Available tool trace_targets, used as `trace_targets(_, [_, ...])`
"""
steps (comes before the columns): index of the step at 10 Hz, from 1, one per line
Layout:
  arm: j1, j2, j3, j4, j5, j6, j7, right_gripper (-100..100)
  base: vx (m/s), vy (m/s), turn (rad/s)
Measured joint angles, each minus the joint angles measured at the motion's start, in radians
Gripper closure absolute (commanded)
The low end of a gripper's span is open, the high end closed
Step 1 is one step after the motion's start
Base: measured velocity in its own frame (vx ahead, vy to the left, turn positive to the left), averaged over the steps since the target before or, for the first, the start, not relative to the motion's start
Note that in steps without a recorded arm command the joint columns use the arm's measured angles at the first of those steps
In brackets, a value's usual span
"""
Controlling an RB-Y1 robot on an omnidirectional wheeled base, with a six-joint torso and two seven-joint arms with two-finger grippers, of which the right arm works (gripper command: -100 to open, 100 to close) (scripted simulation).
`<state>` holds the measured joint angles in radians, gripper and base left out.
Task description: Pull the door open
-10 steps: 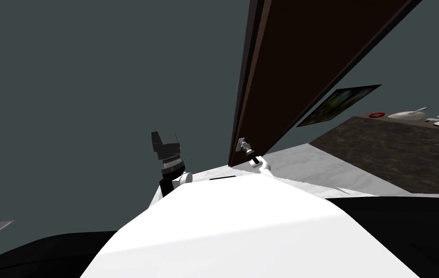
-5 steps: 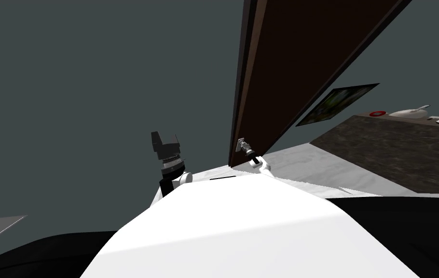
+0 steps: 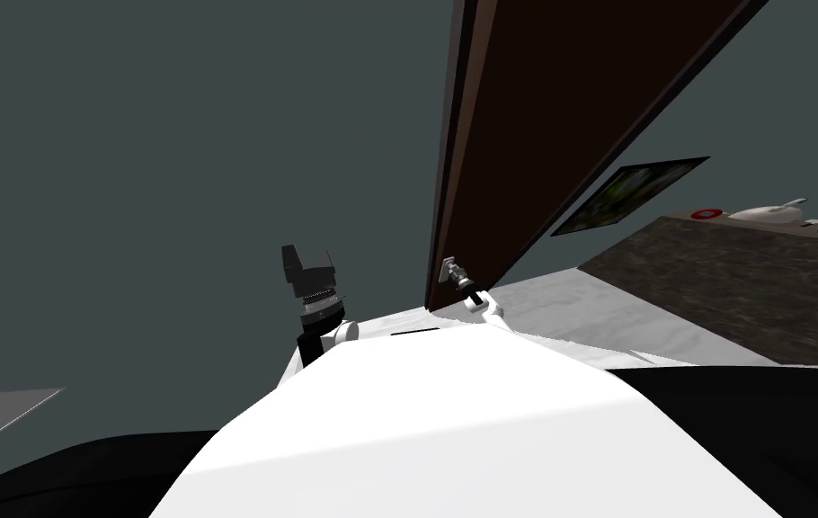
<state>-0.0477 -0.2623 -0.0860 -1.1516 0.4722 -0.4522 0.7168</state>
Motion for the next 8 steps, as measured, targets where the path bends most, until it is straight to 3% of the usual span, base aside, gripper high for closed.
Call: trace_targets(8, [-0.014,0.005,0.018,0.007,-0.071,0.007,-0.2,100,-0.045,-0.032,0.028])
